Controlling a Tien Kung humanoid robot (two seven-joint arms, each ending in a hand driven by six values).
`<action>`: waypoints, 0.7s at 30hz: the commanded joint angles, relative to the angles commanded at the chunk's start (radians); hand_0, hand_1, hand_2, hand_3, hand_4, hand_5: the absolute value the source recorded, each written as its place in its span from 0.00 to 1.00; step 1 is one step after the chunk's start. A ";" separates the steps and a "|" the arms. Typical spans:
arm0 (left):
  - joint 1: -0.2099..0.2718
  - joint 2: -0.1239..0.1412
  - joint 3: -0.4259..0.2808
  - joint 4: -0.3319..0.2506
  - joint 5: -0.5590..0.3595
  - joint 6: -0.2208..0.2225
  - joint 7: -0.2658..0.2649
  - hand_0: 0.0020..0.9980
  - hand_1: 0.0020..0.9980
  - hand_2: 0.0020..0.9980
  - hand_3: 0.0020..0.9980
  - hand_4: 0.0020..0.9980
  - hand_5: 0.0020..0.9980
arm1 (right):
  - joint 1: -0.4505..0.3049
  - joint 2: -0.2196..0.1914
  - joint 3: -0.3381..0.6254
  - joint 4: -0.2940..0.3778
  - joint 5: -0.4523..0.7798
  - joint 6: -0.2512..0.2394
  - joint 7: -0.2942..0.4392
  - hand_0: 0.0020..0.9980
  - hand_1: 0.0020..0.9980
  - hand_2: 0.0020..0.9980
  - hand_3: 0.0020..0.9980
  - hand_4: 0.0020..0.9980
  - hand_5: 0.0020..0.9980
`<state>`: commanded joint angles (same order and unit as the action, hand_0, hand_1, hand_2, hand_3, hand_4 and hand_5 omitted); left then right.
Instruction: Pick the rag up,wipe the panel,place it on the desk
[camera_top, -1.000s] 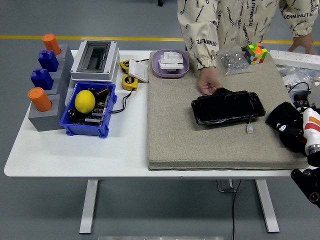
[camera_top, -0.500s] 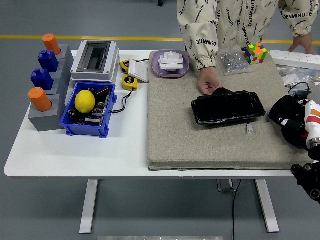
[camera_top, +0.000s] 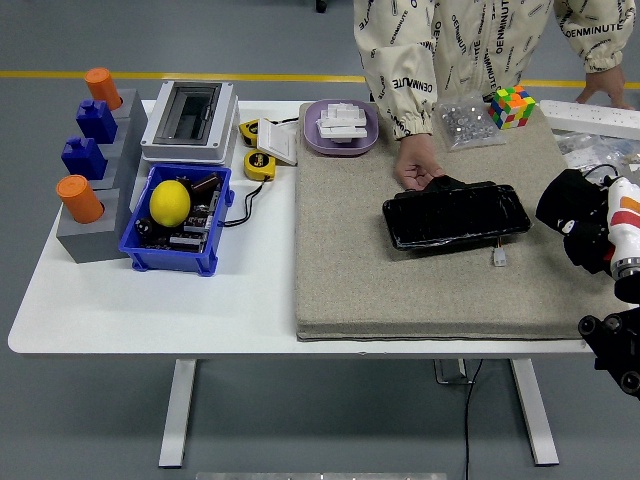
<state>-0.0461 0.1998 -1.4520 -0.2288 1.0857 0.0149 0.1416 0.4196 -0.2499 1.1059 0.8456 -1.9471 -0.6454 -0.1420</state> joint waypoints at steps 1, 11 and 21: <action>0.000 0.000 -0.001 0.000 0.000 0.000 0.000 0.61 0.64 0.66 0.56 0.63 0.44 | -0.001 -0.001 0.000 0.005 0.001 0.000 -0.002 0.29 0.41 0.44 0.47 0.96 0.06; 0.000 -0.002 -0.005 0.001 0.002 0.000 0.000 0.61 0.64 0.66 0.56 0.63 0.44 | -0.016 0.007 -0.032 0.164 0.017 0.000 -0.071 0.29 0.41 0.44 0.46 0.96 0.05; -0.004 -0.001 0.001 0.000 -0.001 0.000 0.000 0.61 0.64 0.66 0.56 0.63 0.44 | 0.020 0.053 -0.073 0.122 0.072 0.000 -0.064 0.29 0.41 0.44 0.46 0.96 0.05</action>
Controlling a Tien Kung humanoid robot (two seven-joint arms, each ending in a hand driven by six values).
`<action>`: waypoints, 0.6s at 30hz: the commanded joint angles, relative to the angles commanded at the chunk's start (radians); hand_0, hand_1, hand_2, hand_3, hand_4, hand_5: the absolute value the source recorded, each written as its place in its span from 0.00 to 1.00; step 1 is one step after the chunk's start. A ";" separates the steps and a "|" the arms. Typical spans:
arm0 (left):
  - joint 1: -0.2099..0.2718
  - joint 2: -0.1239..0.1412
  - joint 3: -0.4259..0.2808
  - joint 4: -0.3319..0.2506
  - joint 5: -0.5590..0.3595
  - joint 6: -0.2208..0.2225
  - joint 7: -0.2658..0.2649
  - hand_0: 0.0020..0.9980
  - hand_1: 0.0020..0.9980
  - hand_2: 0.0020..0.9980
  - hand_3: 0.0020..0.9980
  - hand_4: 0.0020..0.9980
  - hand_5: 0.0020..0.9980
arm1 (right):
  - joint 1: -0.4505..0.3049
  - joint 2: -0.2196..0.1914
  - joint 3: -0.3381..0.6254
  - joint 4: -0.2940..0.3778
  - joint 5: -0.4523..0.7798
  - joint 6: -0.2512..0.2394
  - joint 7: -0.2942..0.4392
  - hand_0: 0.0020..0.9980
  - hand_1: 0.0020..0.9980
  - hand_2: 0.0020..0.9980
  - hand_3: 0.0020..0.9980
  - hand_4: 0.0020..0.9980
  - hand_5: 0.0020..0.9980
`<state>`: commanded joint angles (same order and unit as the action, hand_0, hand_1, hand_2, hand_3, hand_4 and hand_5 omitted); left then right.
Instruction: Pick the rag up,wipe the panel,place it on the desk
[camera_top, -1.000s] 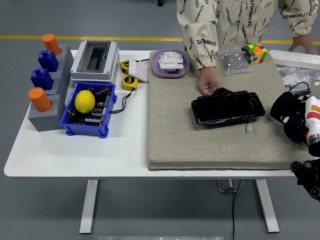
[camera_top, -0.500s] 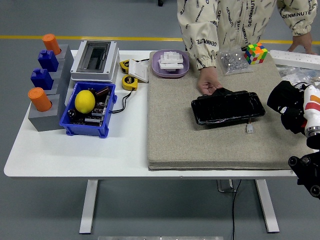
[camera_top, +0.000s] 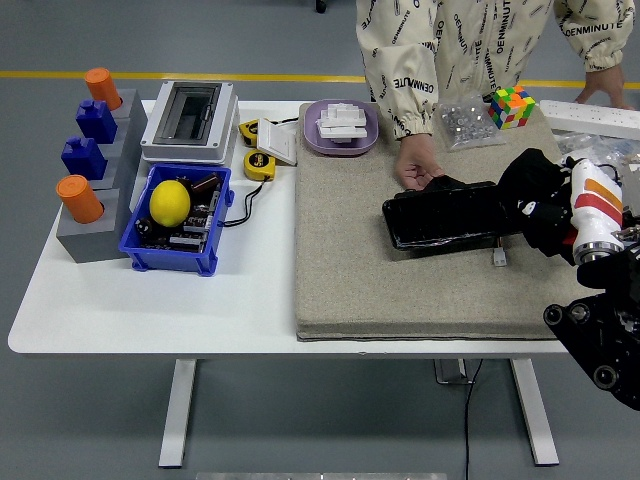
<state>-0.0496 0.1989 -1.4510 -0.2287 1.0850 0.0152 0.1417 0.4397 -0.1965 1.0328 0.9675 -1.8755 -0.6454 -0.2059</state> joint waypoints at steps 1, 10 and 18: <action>0.001 0.000 0.000 0.001 0.000 0.000 0.000 0.61 0.64 0.66 0.56 0.63 0.44 | 0.002 0.003 -0.006 -0.004 0.004 0.000 0.002 0.29 0.41 0.44 0.46 0.96 0.05; -0.004 -0.001 0.000 0.001 -0.001 0.000 0.000 0.61 0.64 0.66 0.56 0.63 0.44 | 0.019 0.005 -0.047 -0.024 0.019 0.000 0.008 0.29 0.41 0.44 0.46 0.96 0.04; -0.010 -0.002 0.001 0.001 -0.002 0.000 0.000 0.61 0.64 0.66 0.56 0.63 0.44 | 0.033 -0.015 -0.072 -0.045 0.034 0.000 0.015 0.29 0.41 0.44 0.46 0.96 0.04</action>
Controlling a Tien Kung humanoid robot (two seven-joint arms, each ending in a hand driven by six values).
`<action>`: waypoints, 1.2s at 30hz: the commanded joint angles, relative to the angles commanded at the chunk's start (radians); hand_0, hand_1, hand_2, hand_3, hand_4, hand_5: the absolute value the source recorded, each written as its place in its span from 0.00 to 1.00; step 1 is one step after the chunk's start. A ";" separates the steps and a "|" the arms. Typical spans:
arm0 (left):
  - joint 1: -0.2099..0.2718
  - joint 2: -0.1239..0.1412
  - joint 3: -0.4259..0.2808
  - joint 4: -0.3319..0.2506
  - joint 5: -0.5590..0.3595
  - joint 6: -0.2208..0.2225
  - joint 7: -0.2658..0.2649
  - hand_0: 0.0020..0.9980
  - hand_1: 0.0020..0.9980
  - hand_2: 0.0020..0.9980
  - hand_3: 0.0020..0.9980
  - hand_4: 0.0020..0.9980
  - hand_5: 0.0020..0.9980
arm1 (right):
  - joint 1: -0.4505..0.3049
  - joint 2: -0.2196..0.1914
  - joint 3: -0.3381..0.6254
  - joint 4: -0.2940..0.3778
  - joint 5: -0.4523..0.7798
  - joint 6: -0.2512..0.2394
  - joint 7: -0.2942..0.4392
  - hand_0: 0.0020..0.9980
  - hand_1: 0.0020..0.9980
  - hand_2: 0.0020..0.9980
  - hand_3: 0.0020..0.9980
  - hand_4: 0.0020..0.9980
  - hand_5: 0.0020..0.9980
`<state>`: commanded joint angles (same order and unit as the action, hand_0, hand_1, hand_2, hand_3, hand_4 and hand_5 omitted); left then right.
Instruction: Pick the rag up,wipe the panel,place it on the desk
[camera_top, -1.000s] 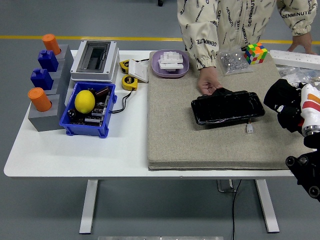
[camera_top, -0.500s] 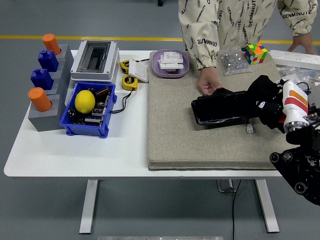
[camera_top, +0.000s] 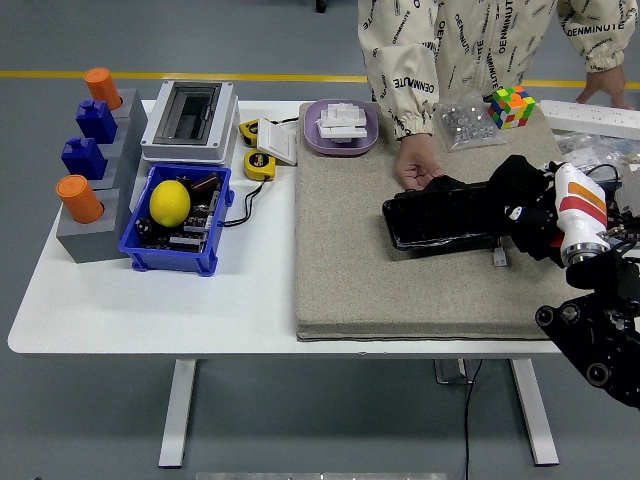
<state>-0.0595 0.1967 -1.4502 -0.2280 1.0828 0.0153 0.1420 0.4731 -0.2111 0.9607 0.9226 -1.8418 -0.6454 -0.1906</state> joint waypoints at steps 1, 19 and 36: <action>0.000 0.000 0.000 0.000 0.000 0.000 0.000 0.61 0.64 0.66 0.56 0.63 0.44 | 0.004 -0.004 -0.004 -0.006 0.003 0.000 0.002 0.29 0.41 0.44 0.46 0.96 0.04; -0.003 -0.002 0.007 0.000 -0.005 -0.001 0.000 0.61 0.64 0.66 0.56 0.63 0.44 | 0.031 -0.030 -0.051 -0.094 0.053 0.000 0.035 0.29 0.41 0.44 0.46 0.96 0.04; -0.003 0.001 0.008 -0.001 -0.003 -0.001 0.000 0.61 0.64 0.66 0.56 0.63 0.44 | 0.043 -0.008 -0.060 -0.087 0.039 0.000 0.028 0.29 0.41 0.44 0.46 0.96 0.04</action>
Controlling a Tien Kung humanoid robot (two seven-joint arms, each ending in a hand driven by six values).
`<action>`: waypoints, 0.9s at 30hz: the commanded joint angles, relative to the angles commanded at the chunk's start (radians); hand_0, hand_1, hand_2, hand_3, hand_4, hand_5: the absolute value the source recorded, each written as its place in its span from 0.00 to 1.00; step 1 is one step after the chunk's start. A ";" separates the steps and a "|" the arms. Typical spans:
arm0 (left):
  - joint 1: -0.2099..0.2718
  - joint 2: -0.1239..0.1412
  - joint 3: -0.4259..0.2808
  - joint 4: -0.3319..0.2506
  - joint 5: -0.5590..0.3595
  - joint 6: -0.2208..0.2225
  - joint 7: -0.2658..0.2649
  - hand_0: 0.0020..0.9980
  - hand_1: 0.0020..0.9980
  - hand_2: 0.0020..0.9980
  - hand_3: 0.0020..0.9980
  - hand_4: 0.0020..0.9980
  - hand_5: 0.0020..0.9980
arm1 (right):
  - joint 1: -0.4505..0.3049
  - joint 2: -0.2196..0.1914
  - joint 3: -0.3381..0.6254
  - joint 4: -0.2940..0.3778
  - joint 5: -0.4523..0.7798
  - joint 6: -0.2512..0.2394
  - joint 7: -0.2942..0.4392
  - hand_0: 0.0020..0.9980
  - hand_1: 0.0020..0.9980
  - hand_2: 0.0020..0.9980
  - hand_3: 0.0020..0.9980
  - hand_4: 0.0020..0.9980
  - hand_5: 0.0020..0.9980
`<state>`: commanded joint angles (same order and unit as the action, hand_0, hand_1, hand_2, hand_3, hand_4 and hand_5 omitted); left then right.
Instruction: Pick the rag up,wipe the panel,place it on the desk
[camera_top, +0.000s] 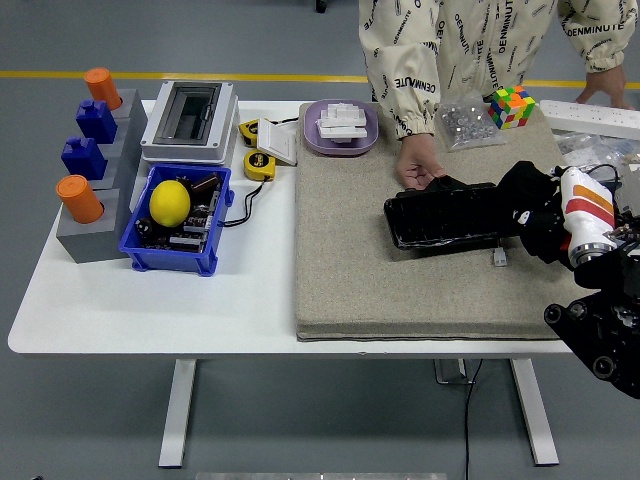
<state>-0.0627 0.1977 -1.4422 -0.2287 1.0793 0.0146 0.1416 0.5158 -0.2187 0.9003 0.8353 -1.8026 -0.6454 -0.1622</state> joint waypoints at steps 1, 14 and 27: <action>0.000 0.000 0.001 0.000 0.000 0.000 0.000 0.61 0.64 0.66 0.56 0.63 0.44 | 0.000 0.003 0.000 0.002 -0.001 0.000 0.000 0.29 0.41 0.44 0.46 0.96 0.04; 0.000 0.004 0.007 0.000 -0.001 0.000 0.000 0.61 0.64 0.66 0.56 0.63 0.44 | -0.001 0.049 -0.037 0.019 0.003 0.000 -0.001 0.29 0.41 0.44 0.46 0.96 0.04; -0.005 0.003 0.005 -0.001 0.001 0.001 0.000 0.61 0.64 0.66 0.56 0.63 0.44 | 0.026 0.066 -0.163 0.065 0.003 0.000 -0.018 0.29 0.41 0.44 0.46 0.96 0.04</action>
<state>-0.0679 0.2002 -1.4370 -0.2294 1.0804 0.0152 0.1415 0.5415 -0.1522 0.7373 0.8999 -1.7997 -0.6454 -0.1801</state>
